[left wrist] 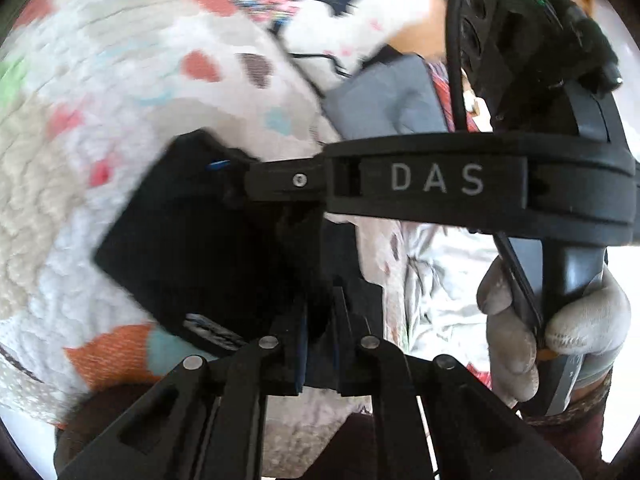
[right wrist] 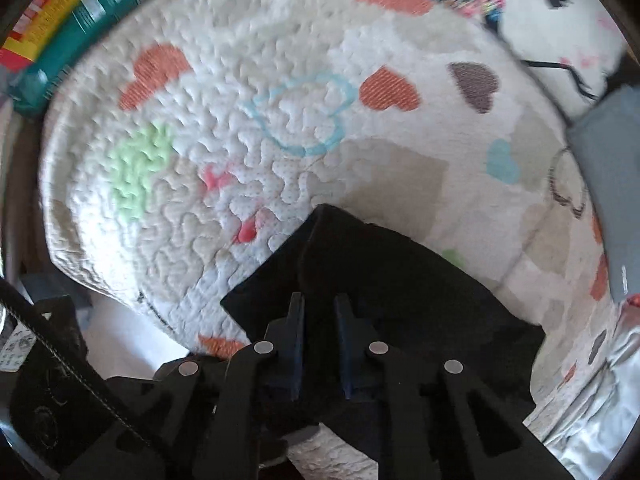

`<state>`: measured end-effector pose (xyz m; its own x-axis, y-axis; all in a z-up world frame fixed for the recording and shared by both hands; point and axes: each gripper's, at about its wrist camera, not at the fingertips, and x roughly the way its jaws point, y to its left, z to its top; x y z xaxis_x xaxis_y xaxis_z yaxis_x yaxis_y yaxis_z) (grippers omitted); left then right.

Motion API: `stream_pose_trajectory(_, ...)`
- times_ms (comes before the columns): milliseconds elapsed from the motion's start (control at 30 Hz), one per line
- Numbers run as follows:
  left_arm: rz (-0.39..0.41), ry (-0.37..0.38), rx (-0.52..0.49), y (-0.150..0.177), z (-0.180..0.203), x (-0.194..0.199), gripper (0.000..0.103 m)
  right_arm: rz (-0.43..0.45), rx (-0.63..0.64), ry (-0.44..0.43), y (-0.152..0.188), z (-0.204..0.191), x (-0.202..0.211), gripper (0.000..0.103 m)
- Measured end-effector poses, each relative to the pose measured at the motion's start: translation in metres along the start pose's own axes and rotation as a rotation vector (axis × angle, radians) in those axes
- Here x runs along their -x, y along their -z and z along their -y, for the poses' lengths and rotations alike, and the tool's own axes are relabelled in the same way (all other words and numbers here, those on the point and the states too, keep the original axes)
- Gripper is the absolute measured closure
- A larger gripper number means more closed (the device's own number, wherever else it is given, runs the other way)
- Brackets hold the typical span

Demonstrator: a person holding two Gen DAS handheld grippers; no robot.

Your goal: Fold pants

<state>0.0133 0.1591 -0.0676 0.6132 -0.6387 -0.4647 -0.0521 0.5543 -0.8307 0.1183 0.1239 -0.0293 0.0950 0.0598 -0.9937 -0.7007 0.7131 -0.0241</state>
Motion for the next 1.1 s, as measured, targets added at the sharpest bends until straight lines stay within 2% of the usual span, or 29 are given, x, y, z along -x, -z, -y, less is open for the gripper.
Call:
stream_pose_trajectory(133, -0.007, -0.03, -0.063, 0.006, 0.028, -0.014, 0.094, 0.065, -0.082, 0.005, 0.021, 0.034, 0.02, 0.089)
stream_pose_trajectory(233, 0.017, -0.077, -0.076, 0.008, 0.028, -0.013, 0.094, 0.111, -0.16, -0.083, 0.03, 0.055, 0.019, 0.089)
stream_pose_trajectory(333, 0.058, -0.132, 0.013, 0.005, 0.005, -0.003, 0.093, 0.143, -0.175, -0.213, 0.022, 0.043, 0.012, 0.087)
stream_pose_trajectory(367, 0.079, -0.183, 0.04, -0.002, -0.005, 0.002, 0.093, 0.144, -0.182, -0.243, 0.016, 0.036, 0.004, 0.07)
stream_pose_trajectory(400, 0.083, -0.246, 0.058, -0.005, -0.019, 0.005, 0.092, 0.141, -0.198, -0.283, 0.01, 0.03, -0.004, 0.046)
stream_pose_trajectory(433, 0.068, -0.278, 0.081, -0.007, -0.033, 0.007, 0.089, 0.14, -0.215, -0.3, 0.007, 0.028, -0.009, 0.037)
stream_pose_trajectory(467, 0.045, -0.294, 0.125, -0.009, -0.051, 0.01, 0.088, 0.142, -0.233, -0.298, 0.003, 0.025, -0.016, 0.032)
stream_pose_trajectory(500, 0.029, -0.286, 0.174, -0.009, -0.068, 0.013, 0.088, 0.135, -0.24, -0.294, -0.001, 0.022, -0.023, 0.032)
stream_pose_trajectory(600, 0.046, -0.242, 0.206, -0.006, -0.09, 0.023, 0.085, 0.091, -0.282, -0.266, -0.01, 0.023, -0.045, 0.032)
stream_pose_trajectory(733, 0.055, -0.166, 0.202, -0.009, -0.1, 0.024, 0.068, 0.029, -0.341, -0.218, -0.027, 0.026, -0.075, 0.031)
stream_pose_trajectory(800, 0.048, -0.145, 0.179, -0.013, -0.099, 0.021, 0.061, 0.006, -0.352, -0.19, -0.04, 0.022, -0.089, 0.027)
stream_pose_trajectory(867, 0.044, -0.122, 0.162, -0.012, -0.09, 0.008, 0.043, -0.024, -0.366, -0.151, -0.052, 0.017, -0.101, 0.018)
stream_pose_trajectory(900, 0.041, -0.112, 0.16, -0.011, -0.091, 0.005, 0.04, -0.048, -0.372, -0.135, -0.059, 0.014, -0.107, 0.011)
stream_pose_trajectory(967, 0.033, -0.106, 0.179, -0.013, -0.095, -0.002, 0.04, -0.13, -0.365, -0.084, -0.072, 0.004, -0.124, 0.003)
stream_pose_trajectory(1000, 0.018, -0.094, 0.188, -0.015, -0.098, -0.004, 0.04, -0.202, -0.303, -0.025, -0.078, -0.005, -0.136, 0.002)
stream_pose_trajectory(1100, 0.006, -0.092, 0.176, -0.019, -0.094, -0.007, 0.04, -0.307, -0.211, 0.008, -0.085, -0.013, -0.151, 0.0)
